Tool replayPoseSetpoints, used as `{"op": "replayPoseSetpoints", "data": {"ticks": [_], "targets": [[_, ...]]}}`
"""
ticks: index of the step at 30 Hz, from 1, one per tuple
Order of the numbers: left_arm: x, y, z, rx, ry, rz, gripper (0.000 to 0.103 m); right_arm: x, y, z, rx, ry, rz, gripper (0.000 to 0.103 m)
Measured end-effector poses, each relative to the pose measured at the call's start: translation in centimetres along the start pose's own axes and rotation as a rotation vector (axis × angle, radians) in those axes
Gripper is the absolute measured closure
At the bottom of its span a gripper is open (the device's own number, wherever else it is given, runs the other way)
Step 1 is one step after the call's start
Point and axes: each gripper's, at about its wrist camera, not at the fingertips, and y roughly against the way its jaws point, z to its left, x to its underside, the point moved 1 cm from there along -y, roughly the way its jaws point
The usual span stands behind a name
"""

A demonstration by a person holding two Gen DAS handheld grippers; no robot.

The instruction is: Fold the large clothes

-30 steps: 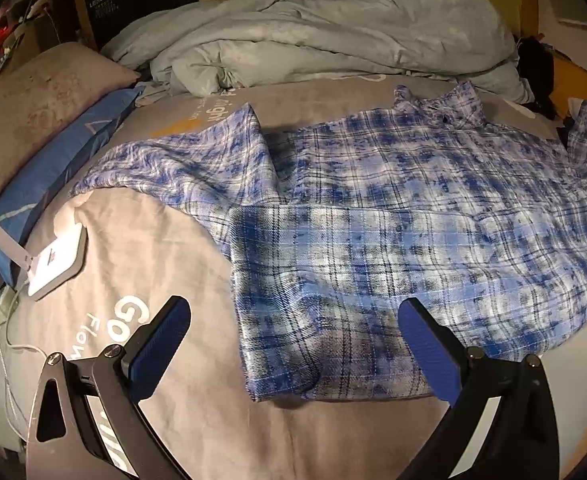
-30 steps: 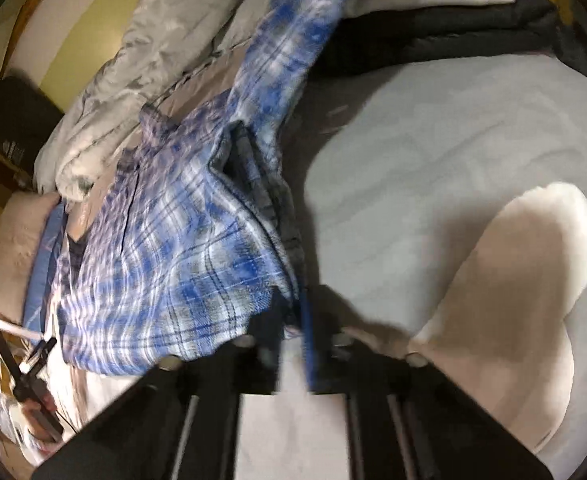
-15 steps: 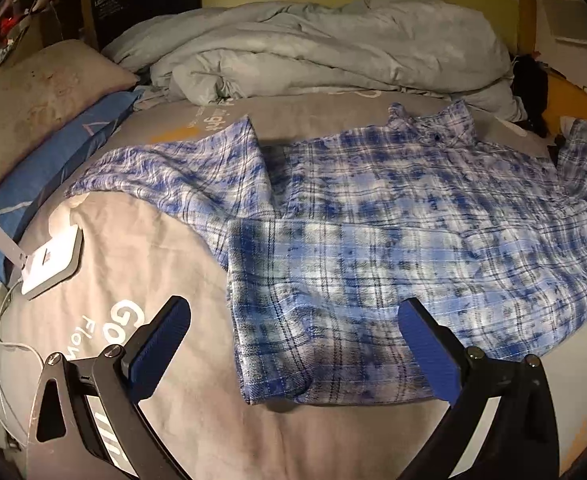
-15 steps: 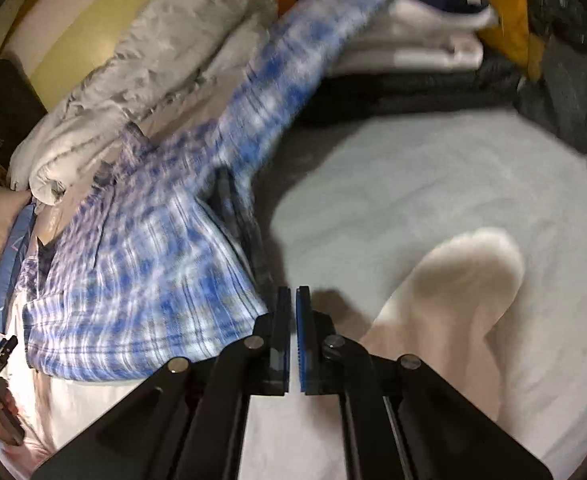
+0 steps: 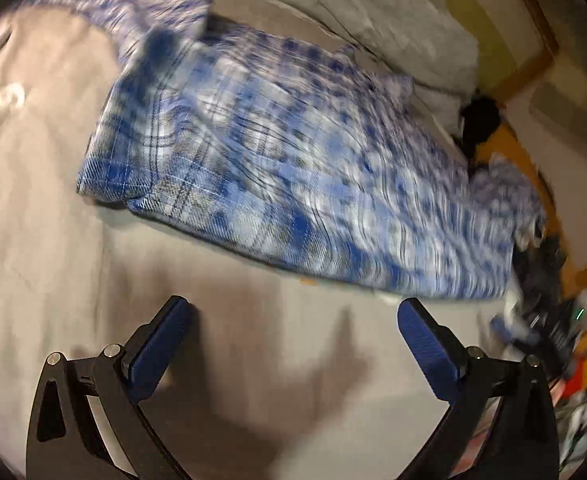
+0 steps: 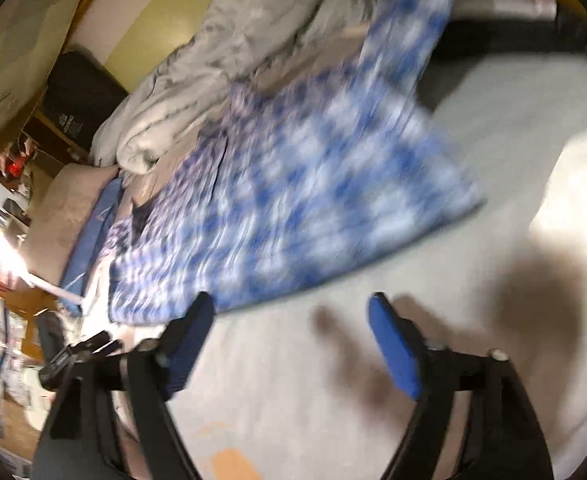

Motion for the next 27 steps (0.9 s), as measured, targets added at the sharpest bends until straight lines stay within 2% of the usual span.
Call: {"op": "replayPoseSetpoints", "data": {"ticks": [2,4,5,7,8,9,10,11,13,15,17,20,23,27], "targets": [[-0.9,-0.4,0.7,0.011,0.046,-0.056,0.001,0.0,-1.6,-0.1,0.047,-0.015,-0.016,0.02],[-2.2,-1.4,1.2,0.027,0.052,-0.094,0.001,-0.5,-2.3,-0.2,0.068,-0.025,-0.097,0.015],[-3.0,-1.8,1.1,0.007,0.029,-0.109,0.005,-0.7,-2.4,-0.1,0.09,-0.018,-0.134,0.014],[-3.7,-2.4,0.5,-0.09,-0.046,-0.152,0.031,-1.6,-3.2,0.5,0.176,0.034,-0.195,0.014],[-3.8,-2.6,0.3,-0.145,-0.089,-0.167,0.065,-1.8,-3.4,0.7,0.21,0.06,-0.207,0.015],[-3.7,-2.8,0.2,-0.19,-0.115,-0.17,0.091,-2.0,-3.7,1.0,0.258,0.087,-0.226,0.033],[-3.6,-2.8,0.3,-0.188,-0.116,-0.166,0.094,-2.1,-3.8,1.1,0.312,0.111,-0.244,0.076],[-3.6,-2.4,0.2,-0.165,-0.098,-0.172,0.097,-2.3,-3.9,1.3,0.319,0.128,-0.244,0.092],[-3.5,-0.6,-0.4,-0.167,-0.115,-0.212,0.097,-2.3,-2.7,1.2,0.303,0.141,-0.26,0.097],[-3.2,1.6,-1.3,-0.19,-0.177,-0.268,0.098,-1.7,-0.7,2.1,0.283,0.179,-0.288,0.098],[-2.3,3.1,-2.8,-0.268,-0.267,-0.291,0.098,-0.6,1.8,3.3,0.289,0.229,-0.323,0.099],[-0.6,4.8,-3.5,-0.283,-0.29,-0.277,0.098,1.4,5.8,5.0,0.328,0.297,-0.361,0.1],[1.6,5.8,-4.1,-0.311,-0.327,-0.26,0.098,3.3,7.6,5.1,0.364,0.311,-0.358,0.1],[2.8,4.6,-3.7,-0.353,-0.337,-0.197,0.096,5.2,5.6,3.5,0.419,0.303,-0.246,0.1]]}}
